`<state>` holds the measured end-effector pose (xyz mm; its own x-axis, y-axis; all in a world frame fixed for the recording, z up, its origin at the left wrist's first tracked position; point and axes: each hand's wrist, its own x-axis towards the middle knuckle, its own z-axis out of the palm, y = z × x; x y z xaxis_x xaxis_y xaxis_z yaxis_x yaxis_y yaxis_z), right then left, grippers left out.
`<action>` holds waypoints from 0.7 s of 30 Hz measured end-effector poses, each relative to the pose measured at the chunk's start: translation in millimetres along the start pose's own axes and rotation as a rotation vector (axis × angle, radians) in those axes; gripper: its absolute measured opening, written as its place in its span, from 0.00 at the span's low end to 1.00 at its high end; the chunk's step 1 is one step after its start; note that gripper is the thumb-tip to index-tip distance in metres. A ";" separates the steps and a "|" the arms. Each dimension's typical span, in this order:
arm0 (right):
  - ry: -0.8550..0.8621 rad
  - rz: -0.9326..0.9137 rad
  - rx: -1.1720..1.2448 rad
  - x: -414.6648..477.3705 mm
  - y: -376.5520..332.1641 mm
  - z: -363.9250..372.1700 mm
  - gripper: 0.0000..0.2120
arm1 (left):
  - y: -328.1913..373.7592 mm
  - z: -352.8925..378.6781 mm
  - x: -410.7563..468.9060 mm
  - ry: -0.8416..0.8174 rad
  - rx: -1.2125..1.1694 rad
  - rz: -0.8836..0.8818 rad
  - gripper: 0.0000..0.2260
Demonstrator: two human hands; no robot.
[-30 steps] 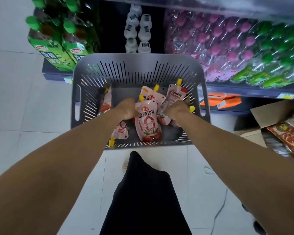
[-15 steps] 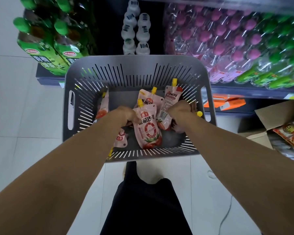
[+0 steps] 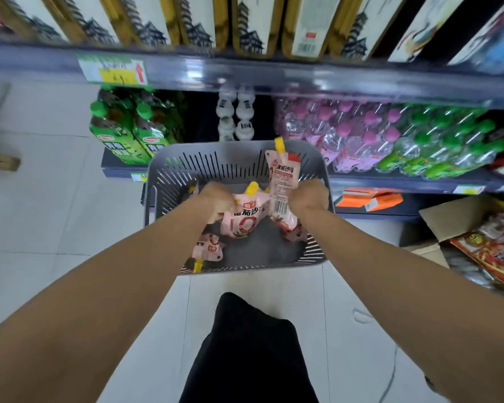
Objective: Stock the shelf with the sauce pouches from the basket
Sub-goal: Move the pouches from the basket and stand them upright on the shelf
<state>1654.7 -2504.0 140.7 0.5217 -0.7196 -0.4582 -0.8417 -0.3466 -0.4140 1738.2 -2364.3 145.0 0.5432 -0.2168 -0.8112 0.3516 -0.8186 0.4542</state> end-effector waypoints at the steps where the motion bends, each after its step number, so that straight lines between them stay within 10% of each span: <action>1: 0.003 -0.030 0.001 -6.2 -4.7 -11.5 0.11 | 5.4 -8.1 -8.5 -0.002 -0.055 0.013 0.16; 3: 0.006 -0.093 -0.024 -20.2 -15.4 -35.2 0.12 | 21.4 -24.2 -35.3 0.031 -0.122 0.018 0.06; 12: 0.046 -0.181 0.308 -92.0 -62.0 -142.1 0.09 | 71.3 -87.6 -167.7 0.081 -0.306 0.243 0.22; 21: 0.131 -0.342 0.513 -154.2 -114.9 -235.9 0.07 | 112.7 -140.6 -292.3 0.238 -0.400 0.458 0.05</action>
<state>1638.1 -2495.1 444.4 0.7012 -0.6977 -0.1465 -0.4393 -0.2610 -0.8596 1726.3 -2318.5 485.1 0.8435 -0.3350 -0.4199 0.2760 -0.4004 0.8738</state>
